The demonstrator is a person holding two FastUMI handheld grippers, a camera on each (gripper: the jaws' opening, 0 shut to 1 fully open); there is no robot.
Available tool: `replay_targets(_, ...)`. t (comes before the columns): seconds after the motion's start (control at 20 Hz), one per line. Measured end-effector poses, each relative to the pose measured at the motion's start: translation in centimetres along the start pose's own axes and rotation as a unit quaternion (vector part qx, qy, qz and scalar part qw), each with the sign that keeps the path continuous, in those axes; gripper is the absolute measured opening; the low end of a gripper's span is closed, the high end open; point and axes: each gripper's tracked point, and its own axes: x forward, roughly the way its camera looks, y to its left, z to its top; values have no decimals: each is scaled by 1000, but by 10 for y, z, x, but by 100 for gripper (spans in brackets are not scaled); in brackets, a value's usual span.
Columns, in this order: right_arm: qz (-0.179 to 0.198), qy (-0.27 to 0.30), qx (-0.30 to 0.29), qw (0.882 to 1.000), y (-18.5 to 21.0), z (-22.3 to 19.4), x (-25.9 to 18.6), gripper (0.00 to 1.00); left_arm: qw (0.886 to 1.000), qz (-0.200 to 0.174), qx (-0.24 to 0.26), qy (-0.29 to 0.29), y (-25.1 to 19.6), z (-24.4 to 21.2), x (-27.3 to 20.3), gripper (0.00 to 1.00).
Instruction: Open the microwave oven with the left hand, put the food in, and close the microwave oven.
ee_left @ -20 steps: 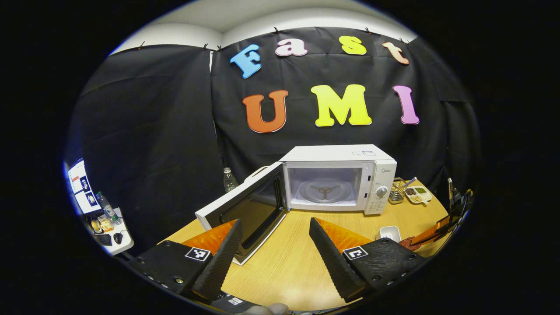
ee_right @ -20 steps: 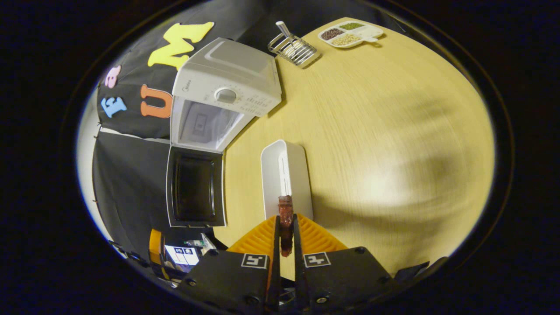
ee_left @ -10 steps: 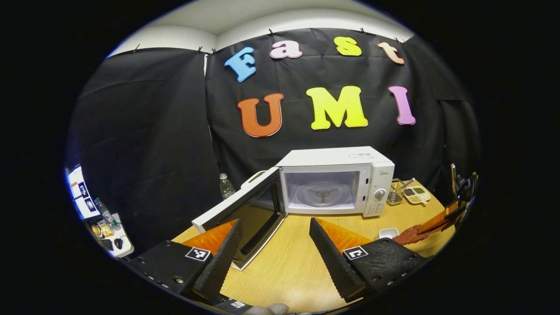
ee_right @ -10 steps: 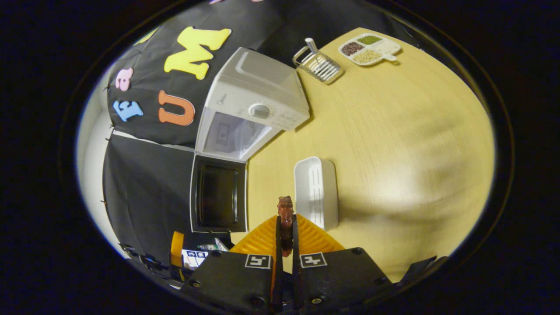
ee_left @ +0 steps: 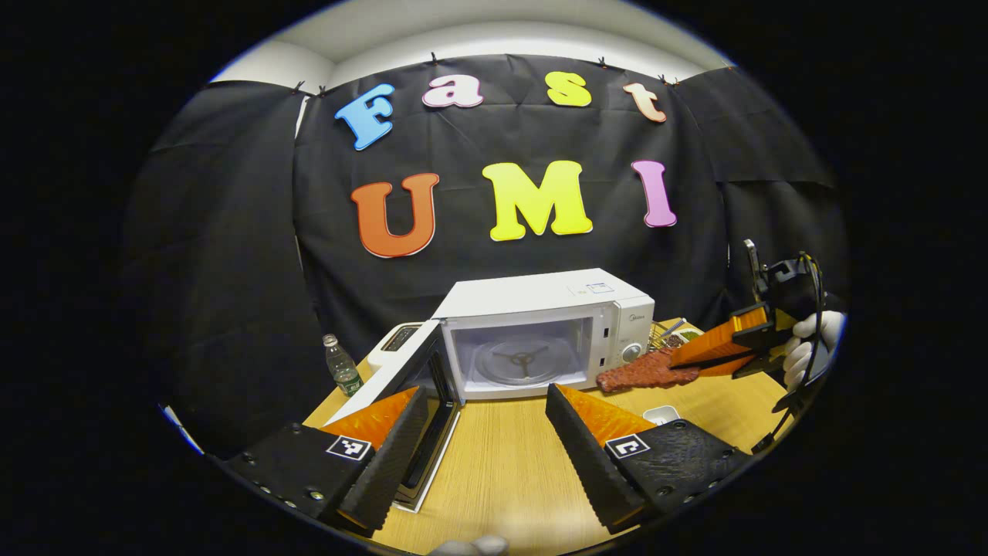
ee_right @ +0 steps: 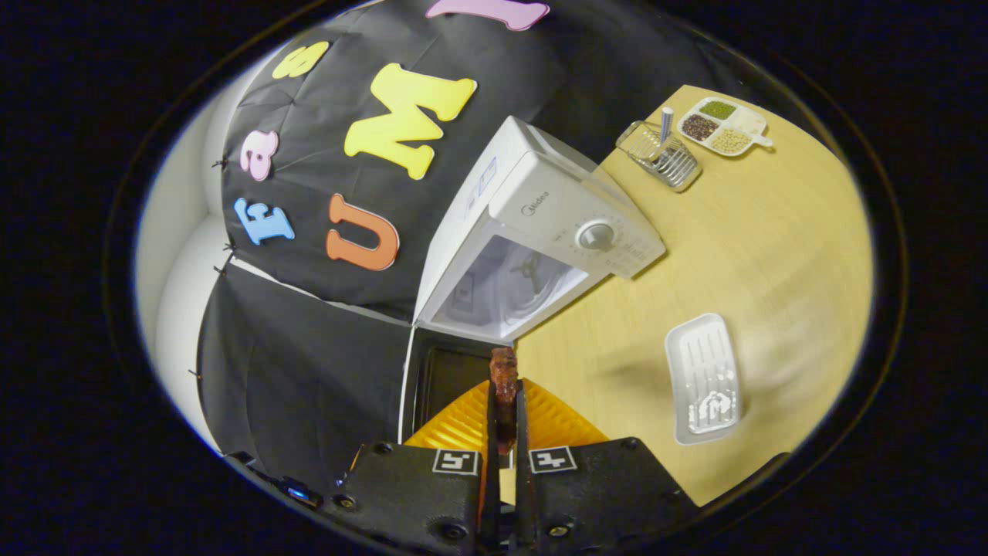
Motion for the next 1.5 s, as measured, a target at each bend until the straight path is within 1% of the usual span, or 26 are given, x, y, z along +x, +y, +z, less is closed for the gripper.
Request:
replay_targets(0.05, 1, -20, 1, 1000, 4, -1, 15, 11, 1000, -9, -4, 3, 2, -1, 1, 94)
replay_targets(0.15, 17, -50, 16, 998, 17, -6, 45, 11, 1000, -21, -9, 5, 5, 0, 3, 94)
replay_targets(0.25, 12, -77, 21, 997, 16, -9, 75, 11, 1000, -24, -14, 7, 11, -4, 4, 94)
replay_targets(0.4, 19, -132, 54, 990, 20, -5, 118, 11, 1000, -16, -18, 4, 21, -9, 1, 94)
replay_targets(0.55, 14, -163, 65, 984, 21, -8, 161, 11, 1000, -4, -25, 10, 32, -21, -2, 94)
replay_targets(0.65, 33, -186, 95, 977, 28, -6, 182, 11, 1000, 4, -26, 11, 38, -25, -2, 94)
replay_targets(0.7, 34, -199, 109, 973, 27, -3, 192, 11, 1000, 11, -24, 12, 41, -28, -1, 94)
replay_targets(0.8, 12, -218, 109, 970, 19, -2, 212, 11, 1000, 22, -17, 7, 47, -30, 1, 94)
replay_targets(0.85, 7, -225, 106, 969, 19, -2, 220, 11, 1000, 26, -17, 6, 48, -31, 2, 94)
replay_targets(1.1, -8, -267, 103, 958, 11, 12, 253, 11, 999, 33, -11, 3, 50, -38, -1, 94)
replay_targets(1.25, -16, -282, 128, 951, -3, 25, 275, 11, 999, 41, -8, 8, 54, -45, -2, 94)
replay_targets(1.35, -30, -285, 132, 949, -13, 31, 287, 11, 999, 51, 0, 12, 63, -46, -3, 94)
replay_targets(1.4, -34, -291, 128, 948, -17, 36, 291, 2, 999, 52, -1, 10, 66, -43, -4, 94)
replay_targets(1.45, -37, -300, 124, 945, -19, 45, 294, 11, 999, 52, -1, 9, 67, -42, -1, 94)
replay_targets(1.5, -40, -304, 114, 945, -21, 53, 298, 2, 999, 53, 1, 9, 67, -42, -1, 94)
